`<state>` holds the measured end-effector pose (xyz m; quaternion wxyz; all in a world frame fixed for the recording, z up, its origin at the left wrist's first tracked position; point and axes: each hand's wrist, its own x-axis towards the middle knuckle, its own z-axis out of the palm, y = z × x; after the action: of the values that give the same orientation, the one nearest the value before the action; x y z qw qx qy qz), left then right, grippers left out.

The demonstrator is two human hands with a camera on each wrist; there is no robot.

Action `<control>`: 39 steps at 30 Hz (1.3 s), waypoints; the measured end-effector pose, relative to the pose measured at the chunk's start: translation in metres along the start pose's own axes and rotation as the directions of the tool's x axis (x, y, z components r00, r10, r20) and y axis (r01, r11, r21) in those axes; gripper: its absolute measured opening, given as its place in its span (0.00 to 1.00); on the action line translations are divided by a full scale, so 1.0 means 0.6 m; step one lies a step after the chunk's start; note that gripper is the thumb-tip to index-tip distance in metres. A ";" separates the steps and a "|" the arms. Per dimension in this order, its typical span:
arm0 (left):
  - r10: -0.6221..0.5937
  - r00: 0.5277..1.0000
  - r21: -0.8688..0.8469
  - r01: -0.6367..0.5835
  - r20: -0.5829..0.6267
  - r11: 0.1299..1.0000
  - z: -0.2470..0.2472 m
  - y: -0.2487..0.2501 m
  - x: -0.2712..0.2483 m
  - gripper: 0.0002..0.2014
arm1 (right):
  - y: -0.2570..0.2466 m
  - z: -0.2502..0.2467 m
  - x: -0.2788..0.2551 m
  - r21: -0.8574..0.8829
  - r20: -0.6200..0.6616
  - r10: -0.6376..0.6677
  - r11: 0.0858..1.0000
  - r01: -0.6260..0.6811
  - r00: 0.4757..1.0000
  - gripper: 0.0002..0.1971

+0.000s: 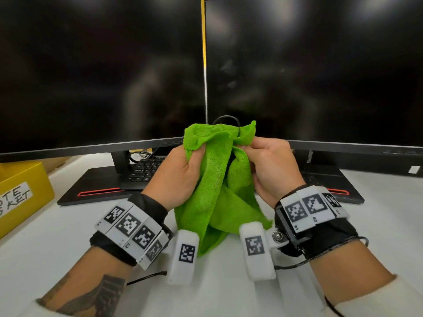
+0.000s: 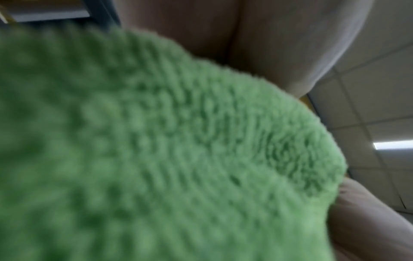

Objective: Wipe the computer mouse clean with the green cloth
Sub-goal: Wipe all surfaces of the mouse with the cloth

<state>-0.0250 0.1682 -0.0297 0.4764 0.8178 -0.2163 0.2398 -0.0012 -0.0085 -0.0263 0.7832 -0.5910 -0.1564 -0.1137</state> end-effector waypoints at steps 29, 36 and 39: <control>-0.046 0.995 0.185 0.061 -0.084 0.981 -0.010 0.011 -0.003 0.36 | 0.009 -0.004 0.004 -0.045 0.052 -0.008 0.999 0.010 0.999 0.07; 0.068 0.996 0.161 -0.057 -0.060 0.985 -0.008 0.011 -0.003 0.16 | 0.000 -0.002 -0.009 0.025 0.150 0.021 0.999 -0.025 0.988 0.11; 0.058 0.998 0.109 -0.059 0.018 0.992 -0.011 0.021 -0.006 0.11 | -0.001 0.002 -0.011 0.042 0.080 0.057 0.997 -0.061 0.995 0.15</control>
<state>-0.0364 0.1686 -0.0202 0.4222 0.8377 -0.2304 0.2589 -0.0078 -0.0075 -0.0281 0.7925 -0.5817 -0.1720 -0.0637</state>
